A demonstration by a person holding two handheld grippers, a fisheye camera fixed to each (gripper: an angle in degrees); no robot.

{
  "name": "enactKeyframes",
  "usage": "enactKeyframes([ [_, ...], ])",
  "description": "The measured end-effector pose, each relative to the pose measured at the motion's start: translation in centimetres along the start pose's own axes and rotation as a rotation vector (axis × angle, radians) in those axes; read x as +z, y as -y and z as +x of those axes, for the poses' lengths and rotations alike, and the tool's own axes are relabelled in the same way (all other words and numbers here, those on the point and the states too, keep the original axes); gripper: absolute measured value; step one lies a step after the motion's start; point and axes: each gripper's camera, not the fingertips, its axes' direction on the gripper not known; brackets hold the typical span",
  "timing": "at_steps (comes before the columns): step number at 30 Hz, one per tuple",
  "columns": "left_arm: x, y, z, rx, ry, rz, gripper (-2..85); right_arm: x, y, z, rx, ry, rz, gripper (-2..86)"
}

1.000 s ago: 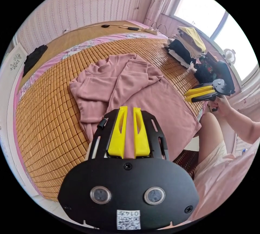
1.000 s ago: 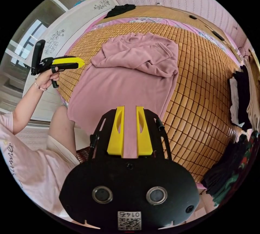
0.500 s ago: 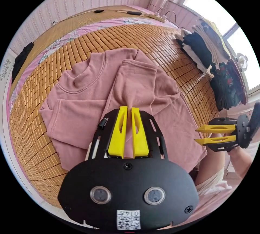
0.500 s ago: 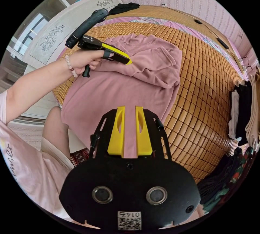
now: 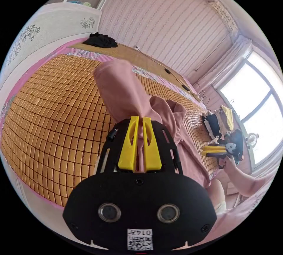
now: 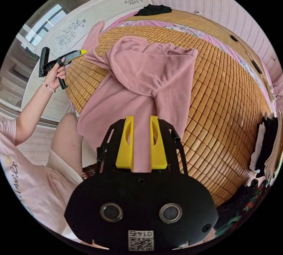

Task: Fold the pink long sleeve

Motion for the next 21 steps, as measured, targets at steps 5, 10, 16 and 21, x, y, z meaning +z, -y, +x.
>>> enactKeyframes([
  [5, -0.2, -2.5, -1.4, -0.019, -0.068, 0.083, -0.3, 3.1, 6.7, -5.1, -0.114, -0.105, 0.021, 14.8],
  [10, -0.3, -3.6, -2.9, -0.041, -0.139, 0.155, -0.5, 6.9, 11.8, -7.9, -0.183, -0.138, 0.03, 10.0],
  [16, -2.1, -1.8, -5.6, -0.063, -0.068, 0.198, -0.7, -1.2, 11.1, -1.8, -0.082, -0.146, 0.206, 0.6],
  [21, -5.0, 0.9, -9.2, -0.116, 0.047, 0.262, -0.2, -11.1, 3.3, 8.9, 0.231, -0.404, 0.343, 1.6],
])
